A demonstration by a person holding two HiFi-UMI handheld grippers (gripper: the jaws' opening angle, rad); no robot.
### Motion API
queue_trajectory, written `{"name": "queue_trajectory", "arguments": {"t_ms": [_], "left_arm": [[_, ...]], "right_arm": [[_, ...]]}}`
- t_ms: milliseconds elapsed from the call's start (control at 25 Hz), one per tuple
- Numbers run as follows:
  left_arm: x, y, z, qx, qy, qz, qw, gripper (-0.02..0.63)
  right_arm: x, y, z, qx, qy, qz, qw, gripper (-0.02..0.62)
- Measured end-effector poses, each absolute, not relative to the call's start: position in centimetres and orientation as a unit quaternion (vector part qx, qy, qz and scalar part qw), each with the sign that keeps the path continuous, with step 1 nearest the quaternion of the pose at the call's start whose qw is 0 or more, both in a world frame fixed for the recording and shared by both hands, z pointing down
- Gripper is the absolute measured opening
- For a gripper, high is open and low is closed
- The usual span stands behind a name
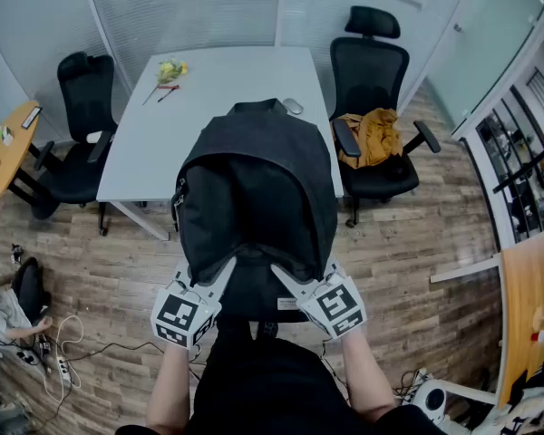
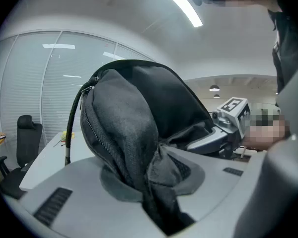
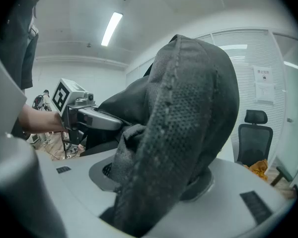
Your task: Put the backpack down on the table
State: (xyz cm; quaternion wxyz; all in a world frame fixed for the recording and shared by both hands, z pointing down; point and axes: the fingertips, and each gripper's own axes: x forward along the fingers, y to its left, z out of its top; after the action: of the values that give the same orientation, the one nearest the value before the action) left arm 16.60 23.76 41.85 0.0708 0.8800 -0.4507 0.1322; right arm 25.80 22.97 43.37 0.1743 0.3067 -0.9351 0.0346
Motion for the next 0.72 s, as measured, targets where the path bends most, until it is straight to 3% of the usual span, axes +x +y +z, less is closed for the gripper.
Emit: {"name": "queue_trajectory", "arguments": {"t_ms": [720], "left_arm": [[17.8,26.7,41.7,0.879,-0.453,0.131,0.074,0.098]], "right_arm": [[27.4,26.1,44.4,0.290,-0.939,0.055,0.178,0.259]]}}
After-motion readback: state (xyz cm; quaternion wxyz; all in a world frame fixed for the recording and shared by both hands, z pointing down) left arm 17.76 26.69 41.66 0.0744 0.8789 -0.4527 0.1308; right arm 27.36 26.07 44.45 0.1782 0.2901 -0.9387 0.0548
